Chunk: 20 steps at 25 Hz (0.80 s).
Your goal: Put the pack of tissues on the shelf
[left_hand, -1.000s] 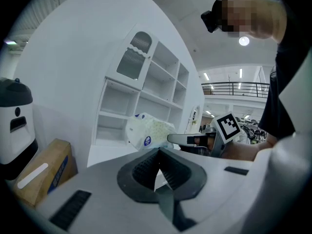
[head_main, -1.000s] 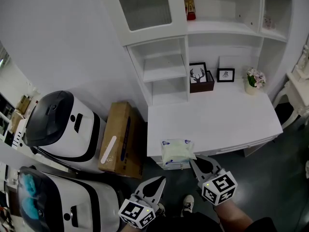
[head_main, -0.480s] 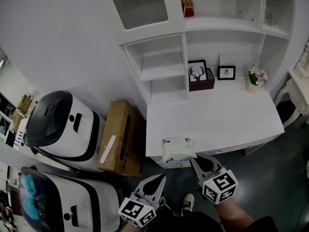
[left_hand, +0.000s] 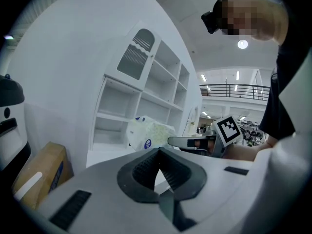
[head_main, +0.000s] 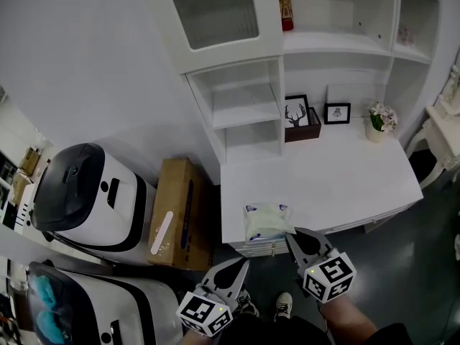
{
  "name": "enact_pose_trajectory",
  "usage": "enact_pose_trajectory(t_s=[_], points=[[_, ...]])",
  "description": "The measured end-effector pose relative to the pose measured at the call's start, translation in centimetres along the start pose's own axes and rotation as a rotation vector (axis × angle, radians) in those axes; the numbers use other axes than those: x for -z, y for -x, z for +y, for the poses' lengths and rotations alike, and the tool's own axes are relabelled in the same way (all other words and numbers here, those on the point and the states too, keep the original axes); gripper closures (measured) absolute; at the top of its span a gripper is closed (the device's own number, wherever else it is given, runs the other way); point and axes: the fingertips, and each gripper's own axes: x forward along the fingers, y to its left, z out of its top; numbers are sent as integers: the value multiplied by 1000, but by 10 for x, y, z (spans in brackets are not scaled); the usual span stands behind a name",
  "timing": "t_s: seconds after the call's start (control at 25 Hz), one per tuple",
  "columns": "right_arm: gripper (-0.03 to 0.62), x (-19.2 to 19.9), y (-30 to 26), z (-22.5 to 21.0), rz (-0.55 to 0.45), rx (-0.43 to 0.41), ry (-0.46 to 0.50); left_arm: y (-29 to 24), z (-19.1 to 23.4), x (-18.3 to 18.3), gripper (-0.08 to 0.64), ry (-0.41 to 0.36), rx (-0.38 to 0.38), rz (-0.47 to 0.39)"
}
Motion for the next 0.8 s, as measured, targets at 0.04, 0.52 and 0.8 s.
enact_pose_trajectory(t_s=[0.04, 0.52, 0.8], points=[[586, -1, -4, 1, -1, 5, -1, 0, 5, -1, 561, -1, 5, 1], [586, -10, -57, 21, 5, 51, 9, 11, 64, -17, 561, 12, 44, -5], [586, -4, -88, 37, 22, 79, 12, 20, 104, -14, 561, 38, 61, -4]])
